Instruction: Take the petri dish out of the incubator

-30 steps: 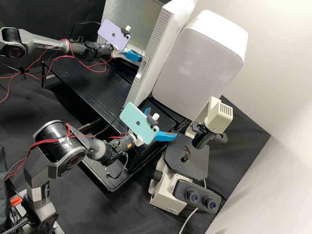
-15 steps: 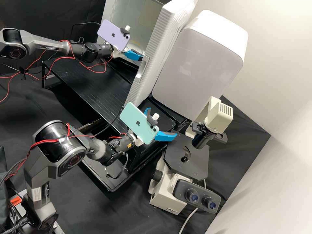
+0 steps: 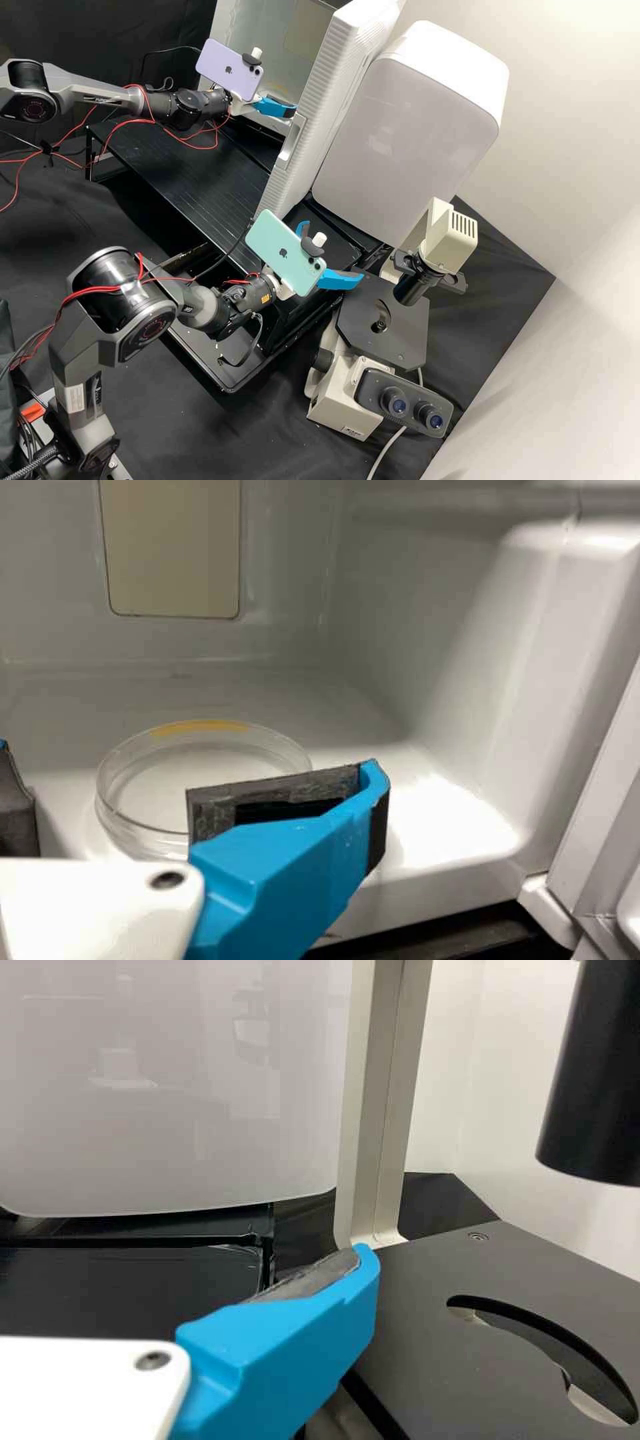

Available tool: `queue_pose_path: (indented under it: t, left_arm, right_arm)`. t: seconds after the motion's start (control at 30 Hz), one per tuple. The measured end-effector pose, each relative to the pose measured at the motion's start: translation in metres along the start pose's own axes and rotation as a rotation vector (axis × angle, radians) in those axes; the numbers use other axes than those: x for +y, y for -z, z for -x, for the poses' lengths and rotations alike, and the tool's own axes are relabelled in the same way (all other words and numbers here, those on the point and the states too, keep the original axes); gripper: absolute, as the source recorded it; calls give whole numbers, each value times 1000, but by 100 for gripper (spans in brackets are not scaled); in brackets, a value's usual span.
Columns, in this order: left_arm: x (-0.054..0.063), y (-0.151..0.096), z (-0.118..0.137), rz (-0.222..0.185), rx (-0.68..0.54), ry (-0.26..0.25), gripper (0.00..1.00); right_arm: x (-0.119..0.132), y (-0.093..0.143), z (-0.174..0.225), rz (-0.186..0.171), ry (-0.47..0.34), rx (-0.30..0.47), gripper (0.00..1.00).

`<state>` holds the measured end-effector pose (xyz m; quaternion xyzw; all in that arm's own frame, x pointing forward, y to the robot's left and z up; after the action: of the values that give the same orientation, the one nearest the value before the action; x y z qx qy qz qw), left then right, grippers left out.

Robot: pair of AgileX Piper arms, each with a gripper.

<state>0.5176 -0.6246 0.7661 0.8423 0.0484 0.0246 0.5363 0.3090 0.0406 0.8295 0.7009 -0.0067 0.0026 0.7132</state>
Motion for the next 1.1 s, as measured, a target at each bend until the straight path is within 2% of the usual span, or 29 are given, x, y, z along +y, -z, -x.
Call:
queue_pose_path:
  t: [0.8, 0.87, 0.97, 1.1]
  left_arm:
    - [-7, 2, -1, -21, 21, -2, 0]
    - [-8, 2, 0, -27, 23, 0, 0]
    - [-12, 1, 1, -65, 23, -6, 0]
    - [-16, -1, 3, -71, 18, -14, 0]
  right_arm:
    - [0, 0, 0, 0, 0, 0, 100]
    - [0, 0, 0, 0, 0, 0, 100]
    - [0, 0, 0, 0, 0, 0, 100]
    - [0, 0, 0, 0, 0, 0, 100]
